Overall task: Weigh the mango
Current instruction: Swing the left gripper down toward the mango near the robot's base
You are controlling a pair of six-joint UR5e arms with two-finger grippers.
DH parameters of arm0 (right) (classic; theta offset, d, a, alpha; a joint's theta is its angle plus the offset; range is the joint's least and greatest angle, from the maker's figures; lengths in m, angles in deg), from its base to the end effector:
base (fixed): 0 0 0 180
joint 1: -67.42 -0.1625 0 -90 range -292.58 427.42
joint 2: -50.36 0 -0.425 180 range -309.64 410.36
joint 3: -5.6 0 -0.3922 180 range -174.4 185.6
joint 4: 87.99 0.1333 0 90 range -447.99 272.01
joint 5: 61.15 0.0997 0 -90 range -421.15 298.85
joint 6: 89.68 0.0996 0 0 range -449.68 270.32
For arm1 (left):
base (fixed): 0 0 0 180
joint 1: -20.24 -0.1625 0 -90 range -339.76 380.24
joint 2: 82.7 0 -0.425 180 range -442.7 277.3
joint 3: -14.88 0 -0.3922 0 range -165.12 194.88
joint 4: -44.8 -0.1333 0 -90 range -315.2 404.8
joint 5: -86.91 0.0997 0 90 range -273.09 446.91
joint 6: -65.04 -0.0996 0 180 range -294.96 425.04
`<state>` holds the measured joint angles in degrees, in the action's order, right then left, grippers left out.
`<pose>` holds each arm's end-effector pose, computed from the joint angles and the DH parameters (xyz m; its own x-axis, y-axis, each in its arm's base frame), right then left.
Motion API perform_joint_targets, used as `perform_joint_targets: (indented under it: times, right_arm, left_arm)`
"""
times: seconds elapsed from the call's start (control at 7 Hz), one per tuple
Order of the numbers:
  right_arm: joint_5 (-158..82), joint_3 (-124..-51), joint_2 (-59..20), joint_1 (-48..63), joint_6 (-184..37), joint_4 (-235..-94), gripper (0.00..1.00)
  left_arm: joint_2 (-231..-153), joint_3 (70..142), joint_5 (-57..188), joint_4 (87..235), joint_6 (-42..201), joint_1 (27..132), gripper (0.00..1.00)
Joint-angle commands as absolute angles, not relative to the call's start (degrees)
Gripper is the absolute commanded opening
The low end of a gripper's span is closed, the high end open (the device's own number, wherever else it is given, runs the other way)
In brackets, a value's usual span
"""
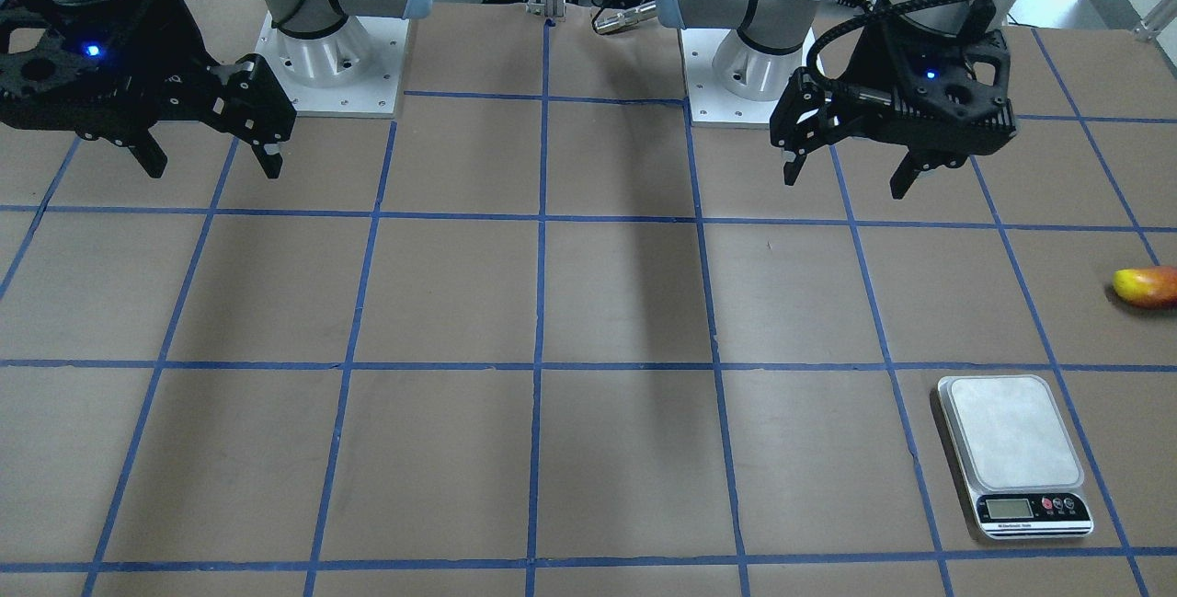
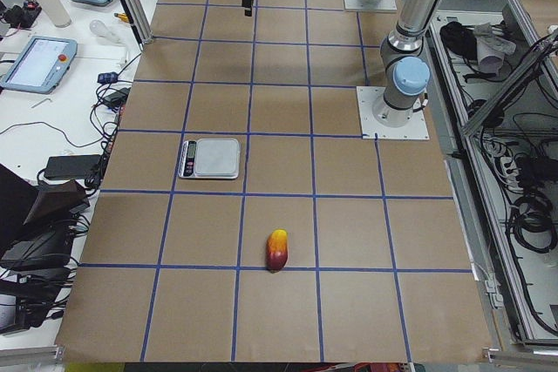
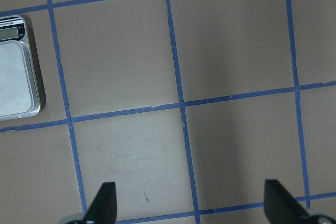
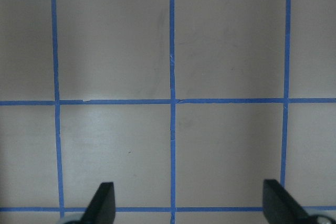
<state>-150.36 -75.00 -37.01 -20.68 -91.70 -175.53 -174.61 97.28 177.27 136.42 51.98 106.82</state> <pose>0.1175 -0.5201 0.5415 -0.9999 -0.0030 -0.0111 -0.0022 0.9971 -0.0756 -0.1020 -0.5180 0.5339 -0.9858 0.1665 -0.0221 0.1676 0.9835 -0.0677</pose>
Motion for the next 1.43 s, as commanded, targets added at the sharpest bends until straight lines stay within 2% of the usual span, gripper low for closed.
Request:
perform_joint_targets:
  times: [0.0,0.43,0.86,1.29]
  right_arm:
    - [-150.36,-75.0,-37.01,-20.74,-91.7,-175.52,1.0]
    - [-150.36,-75.0,-37.01,-20.74,-91.7,-175.52,1.0]
    - [-150.36,-75.0,-37.01,-20.74,-91.7,-175.52,1.0]
    - [-150.36,-75.0,-37.01,-20.74,-91.7,-175.52,1.0]
  left_arm:
    - [-173.24,96.62,177.26,141.28,39.52,98.95,1.0]
    - [-172.53,96.45,179.37,143.68,18.0,85.16,1.0]
    - [-175.77,95.13,179.55,142.81,-6.79,73.27,1.0]
    - [-182.61,96.43,179.72,130.81,-34.09,64.31,1.0]
